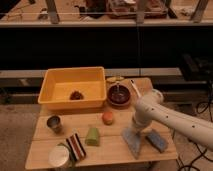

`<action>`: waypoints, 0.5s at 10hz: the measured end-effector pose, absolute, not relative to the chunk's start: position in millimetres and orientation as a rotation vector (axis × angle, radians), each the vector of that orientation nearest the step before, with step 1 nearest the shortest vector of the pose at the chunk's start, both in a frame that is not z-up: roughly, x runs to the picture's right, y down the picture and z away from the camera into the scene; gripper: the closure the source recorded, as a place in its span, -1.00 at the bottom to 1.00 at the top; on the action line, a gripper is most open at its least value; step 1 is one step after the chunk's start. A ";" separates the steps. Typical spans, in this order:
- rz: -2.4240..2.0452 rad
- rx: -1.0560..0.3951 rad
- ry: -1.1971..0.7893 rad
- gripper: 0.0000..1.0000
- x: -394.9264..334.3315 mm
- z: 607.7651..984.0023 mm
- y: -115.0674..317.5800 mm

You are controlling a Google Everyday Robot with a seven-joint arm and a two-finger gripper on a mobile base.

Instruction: Wipe table surface with towel

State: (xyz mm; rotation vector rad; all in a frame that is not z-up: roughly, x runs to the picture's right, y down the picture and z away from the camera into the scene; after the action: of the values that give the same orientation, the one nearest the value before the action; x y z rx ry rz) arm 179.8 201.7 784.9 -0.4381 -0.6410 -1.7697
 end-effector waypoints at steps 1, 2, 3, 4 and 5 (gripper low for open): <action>-1.763 -0.439 -0.632 0.79 177.7 789.5 186.6; -1.760 -0.438 -0.634 0.79 168.6 796.3 177.0; -1.761 -0.435 -0.638 0.79 155.8 800.7 173.3; -1.769 -0.429 -0.644 0.79 141.7 802.8 171.3; -1.782 -0.418 -0.650 0.79 129.1 801.0 169.7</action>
State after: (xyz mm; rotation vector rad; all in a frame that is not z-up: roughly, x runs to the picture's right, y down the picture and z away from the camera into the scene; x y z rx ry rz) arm 129.1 169.7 801.0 -0.4183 -0.6499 -1.7821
